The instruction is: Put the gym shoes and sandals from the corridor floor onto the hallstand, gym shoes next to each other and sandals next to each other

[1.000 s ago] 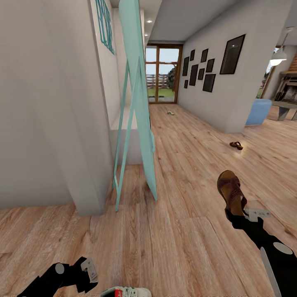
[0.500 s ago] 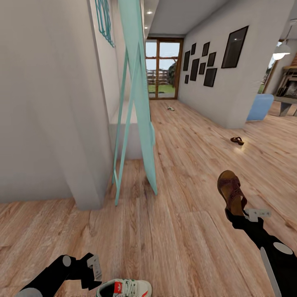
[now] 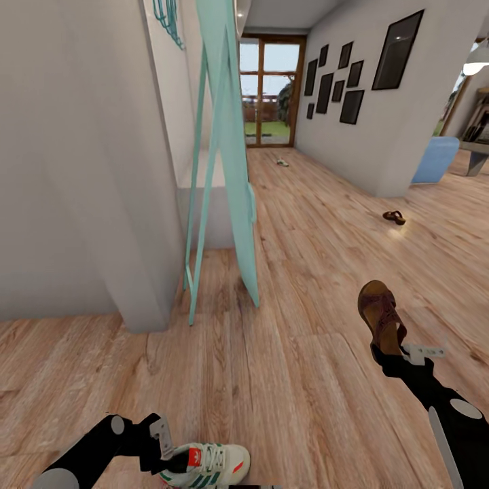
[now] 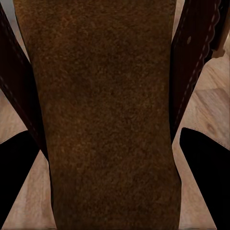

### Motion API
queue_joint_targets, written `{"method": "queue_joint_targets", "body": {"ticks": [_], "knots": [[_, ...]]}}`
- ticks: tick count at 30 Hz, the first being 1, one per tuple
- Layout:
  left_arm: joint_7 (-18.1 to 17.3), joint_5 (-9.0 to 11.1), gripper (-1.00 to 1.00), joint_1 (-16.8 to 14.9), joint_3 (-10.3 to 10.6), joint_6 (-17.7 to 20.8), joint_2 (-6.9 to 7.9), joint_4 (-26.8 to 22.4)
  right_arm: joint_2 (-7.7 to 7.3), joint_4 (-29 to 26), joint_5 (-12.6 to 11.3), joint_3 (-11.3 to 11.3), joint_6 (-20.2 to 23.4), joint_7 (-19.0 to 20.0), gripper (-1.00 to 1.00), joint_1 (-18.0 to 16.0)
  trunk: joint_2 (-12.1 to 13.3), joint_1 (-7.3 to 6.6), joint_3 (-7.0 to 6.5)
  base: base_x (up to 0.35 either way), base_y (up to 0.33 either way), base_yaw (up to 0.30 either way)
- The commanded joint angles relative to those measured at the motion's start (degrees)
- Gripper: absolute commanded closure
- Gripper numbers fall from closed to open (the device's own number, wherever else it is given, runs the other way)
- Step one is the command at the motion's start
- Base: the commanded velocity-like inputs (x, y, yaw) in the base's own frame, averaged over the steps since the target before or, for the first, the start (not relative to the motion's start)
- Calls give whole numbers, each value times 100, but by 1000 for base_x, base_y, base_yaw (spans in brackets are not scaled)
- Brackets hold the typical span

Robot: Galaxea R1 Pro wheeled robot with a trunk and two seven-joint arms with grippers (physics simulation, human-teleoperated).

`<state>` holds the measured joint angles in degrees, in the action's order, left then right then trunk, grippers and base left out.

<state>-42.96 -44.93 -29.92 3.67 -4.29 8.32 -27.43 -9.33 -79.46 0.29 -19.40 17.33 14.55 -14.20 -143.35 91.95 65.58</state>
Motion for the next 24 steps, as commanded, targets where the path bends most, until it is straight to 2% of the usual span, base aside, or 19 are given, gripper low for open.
{"method": "queue_joint_targets", "body": {"ticks": [1, 5, 12, 20, 24], "knots": [[-2, -138, -100, -3, 14, -40, -19, -8, 2, -8, -3, -11, 34, 40, 100, -1, -4, 1, 37, 0, 0, 0], [-4, -299, -100, -10, 12, -35, -45, -10, 2, -8, -7, -11, 34, 40, 100, -3, -9, 11, 162, 0, 0, 0], [-108, -372, -100, -164, 11, -80, -56, -20, 2, -24, -8, -6, 34, 41, 100, -2, -19, 29, 376, 0, 0, 0], [-126, -370, -100, -180, 11, -156, -15, -34, -5, -36, -5, -2, 34, 48, 100, -1, -19, 29, 383, 0, 0, 0], [-131, -372, -100, -180, 11, -441, 5, -26, -7, -41, -5, -2, 34, 48, 100, -2, -19, 29, 383, 0, 0, 0]]}}
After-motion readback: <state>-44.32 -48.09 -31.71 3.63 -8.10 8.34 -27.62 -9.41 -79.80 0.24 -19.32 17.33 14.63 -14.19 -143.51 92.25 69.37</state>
